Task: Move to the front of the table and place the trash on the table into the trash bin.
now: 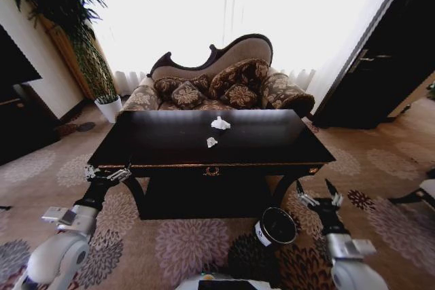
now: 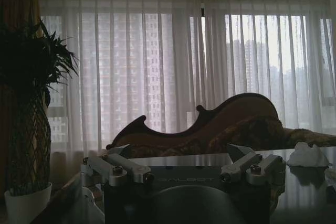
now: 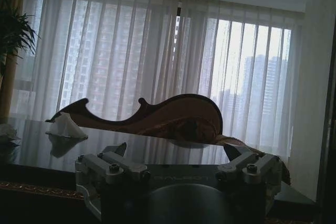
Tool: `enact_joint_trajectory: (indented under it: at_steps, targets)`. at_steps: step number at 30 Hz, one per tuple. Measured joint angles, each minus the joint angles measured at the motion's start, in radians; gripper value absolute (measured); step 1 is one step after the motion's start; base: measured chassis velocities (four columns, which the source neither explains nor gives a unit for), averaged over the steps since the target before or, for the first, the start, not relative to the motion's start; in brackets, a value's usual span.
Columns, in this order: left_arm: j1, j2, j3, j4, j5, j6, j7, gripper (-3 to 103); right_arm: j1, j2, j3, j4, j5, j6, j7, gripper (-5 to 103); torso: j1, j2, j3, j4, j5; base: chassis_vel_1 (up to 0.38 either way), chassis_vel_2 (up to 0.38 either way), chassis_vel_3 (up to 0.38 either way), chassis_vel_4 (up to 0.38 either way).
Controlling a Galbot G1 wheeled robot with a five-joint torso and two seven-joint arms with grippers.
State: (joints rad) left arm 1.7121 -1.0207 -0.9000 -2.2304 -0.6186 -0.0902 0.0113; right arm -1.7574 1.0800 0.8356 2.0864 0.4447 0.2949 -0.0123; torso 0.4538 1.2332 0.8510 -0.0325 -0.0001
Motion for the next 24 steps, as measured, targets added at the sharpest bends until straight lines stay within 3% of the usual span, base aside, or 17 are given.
enact_joint_trajectory:
  at_steps: [8, 13, 19, 24]
  targets:
    - [0.000, 0.000, 0.000, 0.000, 0.000, 0.000, 0.000, 100, 0.097, -0.127, -0.039, 0.017, 0.059, -0.102, 0.009, 100, 0.000, 0.000, 0.000, 0.0001, 0.0000, 0.000, 0.000, 0.000, 0.000]
    - [0.000, 0.000, 0.000, 0.000, 0.000, 0.000, 0.000, 100, 0.186, -0.233, -0.092, 0.000, 0.161, -0.184, 0.027, 100, 0.000, 0.000, 0.000, 0.0002, 0.0002, 0.000, 0.000, 0.000, 0.000]
    - [0.000, 0.000, 0.000, 0.000, 0.000, 0.000, 0.000, 100, 0.229, -0.328, -0.101, -0.035, 0.235, -0.230, 0.024, 100, 0.000, 0.000, 0.000, 0.0000, 0.0001, 0.000, 0.000, 0.000, 0.000]
    - [0.000, 0.000, 0.000, 0.000, 0.000, 0.000, 0.000, 100, 0.290, -0.445, -0.130, -0.093, 0.294, -0.255, 0.009, 100, 0.000, 0.000, 0.000, 0.0001, 0.0000, 0.000, 0.000, 0.000, 0.000]
